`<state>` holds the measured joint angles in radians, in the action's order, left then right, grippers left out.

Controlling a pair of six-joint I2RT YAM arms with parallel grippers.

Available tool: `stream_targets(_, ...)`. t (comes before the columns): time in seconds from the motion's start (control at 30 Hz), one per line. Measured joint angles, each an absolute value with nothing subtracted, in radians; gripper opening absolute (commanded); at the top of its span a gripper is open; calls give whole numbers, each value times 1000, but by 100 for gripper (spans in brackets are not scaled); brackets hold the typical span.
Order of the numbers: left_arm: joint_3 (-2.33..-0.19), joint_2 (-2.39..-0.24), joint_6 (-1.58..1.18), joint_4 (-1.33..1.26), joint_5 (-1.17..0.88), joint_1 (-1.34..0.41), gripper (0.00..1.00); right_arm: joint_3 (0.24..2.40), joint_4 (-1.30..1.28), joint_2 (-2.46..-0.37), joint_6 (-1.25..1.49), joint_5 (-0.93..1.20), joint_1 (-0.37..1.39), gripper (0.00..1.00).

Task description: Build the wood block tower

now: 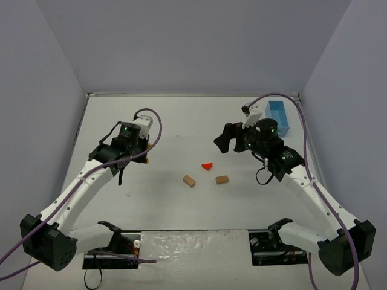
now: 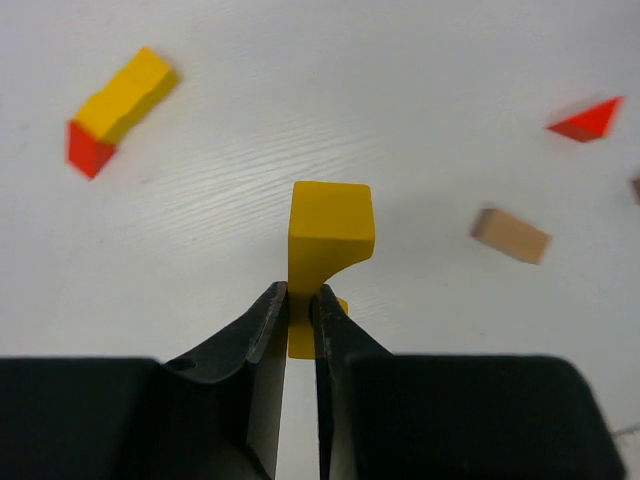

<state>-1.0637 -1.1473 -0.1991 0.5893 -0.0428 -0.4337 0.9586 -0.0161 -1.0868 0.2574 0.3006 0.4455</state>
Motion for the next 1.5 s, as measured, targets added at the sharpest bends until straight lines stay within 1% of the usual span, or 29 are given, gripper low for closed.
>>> stream_targets(0.13, -1096, -1227, -241, 686, 240, -440, 0, 902, -61, -1078, 261, 211, 445, 97)
stream_targets(0.27, -1128, -1366, -299, 748, 455, -483, 0, 856, -86, -1065, 263, 173, 446, 97)
stream_targets(0.37, -1135, -1474, -345, 776, 564, -520, 0, 832, -94, -1046, 264, 163, 446, 97)
stream_targets(0.57, -1156, -1657, -449, 834, 711, -576, 0, 795, -94, -988, 265, 158, 445, 97)
stream_targets(0.87, -1203, -1865, -584, 883, 803, -646, 0, 735, -97, -921, 269, 159, 445, 98)
stream_targets(0.97, -1248, -1924, -627, 929, 829, -662, 0, 723, -96, -888, 271, 162, 445, 98)
stream_targets(1.23, -1356, -2035, -704, 1016, 860, -700, 0, 708, -97, -839, 286, 167, 445, 98)
stream_targets(1.5, -1381, -2108, -775, 1067, 856, -753, 1, 704, -97, -808, 290, 182, 445, 98)
